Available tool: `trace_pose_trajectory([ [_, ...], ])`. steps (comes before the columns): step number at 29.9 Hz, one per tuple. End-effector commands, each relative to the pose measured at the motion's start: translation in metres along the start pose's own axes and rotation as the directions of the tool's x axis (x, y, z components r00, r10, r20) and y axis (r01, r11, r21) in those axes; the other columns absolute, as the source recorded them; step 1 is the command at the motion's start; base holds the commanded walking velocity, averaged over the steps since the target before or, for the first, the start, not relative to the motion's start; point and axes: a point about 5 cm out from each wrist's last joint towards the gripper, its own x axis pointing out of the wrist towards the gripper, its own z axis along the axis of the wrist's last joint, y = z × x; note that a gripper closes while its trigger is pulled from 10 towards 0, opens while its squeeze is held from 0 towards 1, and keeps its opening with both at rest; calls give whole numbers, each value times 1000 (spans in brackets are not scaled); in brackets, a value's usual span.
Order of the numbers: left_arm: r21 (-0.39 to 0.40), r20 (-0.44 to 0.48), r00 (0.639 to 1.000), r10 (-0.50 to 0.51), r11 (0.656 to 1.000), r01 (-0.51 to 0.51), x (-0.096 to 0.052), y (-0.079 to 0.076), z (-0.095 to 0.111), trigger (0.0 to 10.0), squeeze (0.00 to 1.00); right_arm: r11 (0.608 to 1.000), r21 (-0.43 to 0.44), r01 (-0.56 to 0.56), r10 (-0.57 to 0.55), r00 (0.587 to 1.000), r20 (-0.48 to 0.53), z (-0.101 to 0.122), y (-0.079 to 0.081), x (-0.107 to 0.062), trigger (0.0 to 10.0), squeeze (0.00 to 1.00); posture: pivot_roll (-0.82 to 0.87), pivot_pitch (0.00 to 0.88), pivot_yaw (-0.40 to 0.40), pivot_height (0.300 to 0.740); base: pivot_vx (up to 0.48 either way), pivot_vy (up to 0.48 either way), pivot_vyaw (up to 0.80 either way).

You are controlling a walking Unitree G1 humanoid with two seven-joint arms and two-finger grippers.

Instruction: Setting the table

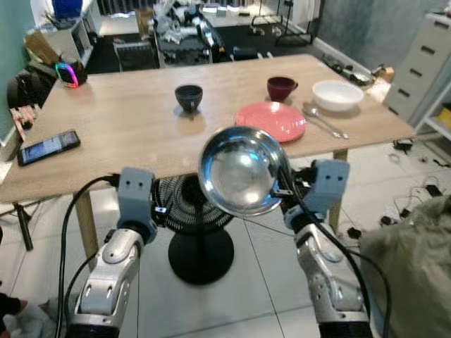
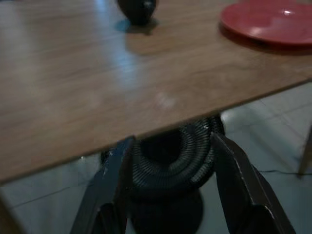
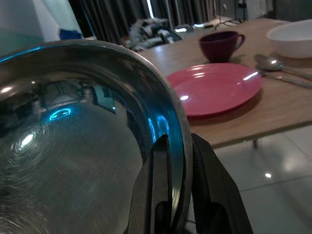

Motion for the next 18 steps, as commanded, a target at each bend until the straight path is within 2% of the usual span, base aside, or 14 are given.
trace_pose_trajectory([
  [1,14,-23,1000,15,1000,-15,-3,5,-5,10000,0,1000,15,-20,20,999,31,5,7,2,10000,0,14,0,96,740,480,0,0],
  [12,40,-3,1000,6,999,-6,-3,4,-2,10000,0,999,16,-29,28,999,36,6,9,4,10000,0,16,0,97,740,480,0,0],
  [18,81,25,1000,-15,997,13,-4,1,2,10000,0,1000,15,-28,27,999,37,6,8,4,10000,0,15,0,99,740,457,0,0],
])
